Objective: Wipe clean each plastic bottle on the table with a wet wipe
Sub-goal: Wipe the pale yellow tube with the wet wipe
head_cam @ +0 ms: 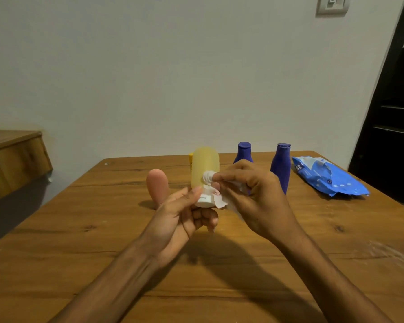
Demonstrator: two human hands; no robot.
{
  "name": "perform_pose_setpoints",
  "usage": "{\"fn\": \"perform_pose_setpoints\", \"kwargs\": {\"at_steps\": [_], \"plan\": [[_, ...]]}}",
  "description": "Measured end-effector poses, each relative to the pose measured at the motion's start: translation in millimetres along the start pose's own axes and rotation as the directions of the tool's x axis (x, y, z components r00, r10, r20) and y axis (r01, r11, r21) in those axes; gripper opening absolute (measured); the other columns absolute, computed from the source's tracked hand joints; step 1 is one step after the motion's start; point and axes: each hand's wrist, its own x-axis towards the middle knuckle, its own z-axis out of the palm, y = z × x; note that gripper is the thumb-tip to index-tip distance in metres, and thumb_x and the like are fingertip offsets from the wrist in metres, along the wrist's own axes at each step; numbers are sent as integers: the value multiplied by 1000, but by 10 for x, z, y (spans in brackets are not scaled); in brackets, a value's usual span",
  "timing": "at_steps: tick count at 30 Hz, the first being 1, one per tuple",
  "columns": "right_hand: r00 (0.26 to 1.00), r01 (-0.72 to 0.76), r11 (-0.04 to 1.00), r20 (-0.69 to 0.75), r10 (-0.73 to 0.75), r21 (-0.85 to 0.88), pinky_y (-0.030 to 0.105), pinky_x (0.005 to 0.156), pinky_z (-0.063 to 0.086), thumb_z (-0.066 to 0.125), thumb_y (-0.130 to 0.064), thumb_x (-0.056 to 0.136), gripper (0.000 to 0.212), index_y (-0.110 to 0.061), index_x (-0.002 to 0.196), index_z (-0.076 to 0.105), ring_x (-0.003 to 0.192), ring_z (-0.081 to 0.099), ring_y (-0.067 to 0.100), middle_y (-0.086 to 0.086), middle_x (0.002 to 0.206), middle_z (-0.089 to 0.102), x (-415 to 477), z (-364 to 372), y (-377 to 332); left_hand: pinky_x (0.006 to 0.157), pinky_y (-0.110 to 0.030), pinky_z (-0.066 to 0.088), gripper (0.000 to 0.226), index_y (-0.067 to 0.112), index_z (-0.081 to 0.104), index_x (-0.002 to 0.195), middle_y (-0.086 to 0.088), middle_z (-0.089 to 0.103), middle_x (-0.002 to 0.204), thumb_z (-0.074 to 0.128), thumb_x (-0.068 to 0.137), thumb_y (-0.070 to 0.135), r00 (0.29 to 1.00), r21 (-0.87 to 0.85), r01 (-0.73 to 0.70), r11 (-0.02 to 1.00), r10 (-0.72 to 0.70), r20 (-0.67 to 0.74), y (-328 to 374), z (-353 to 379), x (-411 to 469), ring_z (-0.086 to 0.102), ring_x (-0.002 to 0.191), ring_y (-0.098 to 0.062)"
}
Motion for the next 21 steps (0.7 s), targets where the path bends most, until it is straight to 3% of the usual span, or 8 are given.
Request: {"fn": "perform_pose_setpoints", "kwargs": {"at_steps": [3, 5, 9, 11, 14, 16, 18, 21], "plan": [[987, -28, 999, 156, 32, -32, 20, 70, 50, 66, -21, 84, 18, -19, 101, 72, 87, 59, 4, -10, 93, 61, 1, -18, -24, 61, -34, 53, 30, 1, 65, 102, -15, 67, 82, 61, 85, 25, 996, -64, 9, 998, -15, -93, 18, 31, 8, 62, 70, -22], [985, -45, 999, 166, 48, -21, 20, 71, 51, 67, -23, 83, 18, -21, 100, 72, 88, 59, 4, -11, 94, 62, 11, -42, -31, 63, -33, 55, 32, 1, 64, 104, -14, 68, 84, 59, 83, 25, 991, -130, 24, 991, -41, -129, 40, 41, 12, 63, 71, -22], [991, -86, 995, -100, 91, 57, 15, 71, 51, 67, -22, 82, 17, -27, 98, 69, 89, 60, 2, -12, 96, 65, 34, -86, -65, 71, -35, 52, 43, -1, 57, 120, -17, 70, 97, 59, 85, 25, 986, -195, 35, 980, -66, -154, 99, 55, -2, 62, 73, -22], [979, -81, 995, -183, 90, 53, 15, 70, 51, 68, -22, 82, 18, -25, 99, 69, 89, 61, 2, -12, 95, 65, 28, -66, -72, 74, -36, 49, 41, 1, 59, 118, -18, 72, 101, 59, 85, 25, 981, -215, 36, 976, -75, -176, 126, 60, -8, 63, 72, -21], [973, -57, 998, -222, 64, 34, 18, 70, 53, 68, -23, 82, 19, -22, 100, 69, 89, 62, 5, -7, 95, 66, -3, -1, -80, 74, -37, 49, 27, 6, 67, 102, -17, 73, 95, 60, 85, 25, 972, -231, 38, 972, -89, -216, 151, 79, -15, 65, 71, -22], [976, -16, 1000, -219, 16, 3, 15, 70, 51, 67, -23, 82, 19, -25, 101, 67, 90, 60, 4, -8, 95, 65, -20, 41, -101, 74, -36, 48, 23, 14, 76, 81, -14, 73, 84, 58, 88, 26, 967, -221, 31, 975, -85, -239, 160, 104, -30, 64, 71, -21], [977, 30, 999, -211, -38, -40, 12, 70, 48, 67, -22, 82, 19, -24, 102, 66, 89, 59, 3, -8, 95, 64, -37, 70, -122, 74, -33, 46, 44, 23, 77, 57, -9, 69, 78, 52, 94, 25, 966, -219, 9, 976, -65, -251, 170, 130, -42, 61, 75, -20], [976, 79, 993, -194, -96, -91, 10, 68, 47, 69, -19, 82, 21, -16, 102, 69, 87, 59, 3, -4, 95, 64, -69, 105, -124, 79, -32, 44, 55, 25, 73, 48, -8, 64, 78, 48, 97, 21, 969, -228, -18, 974, -39, -245, 197, 193, -73, 56, 81, -19]]}}
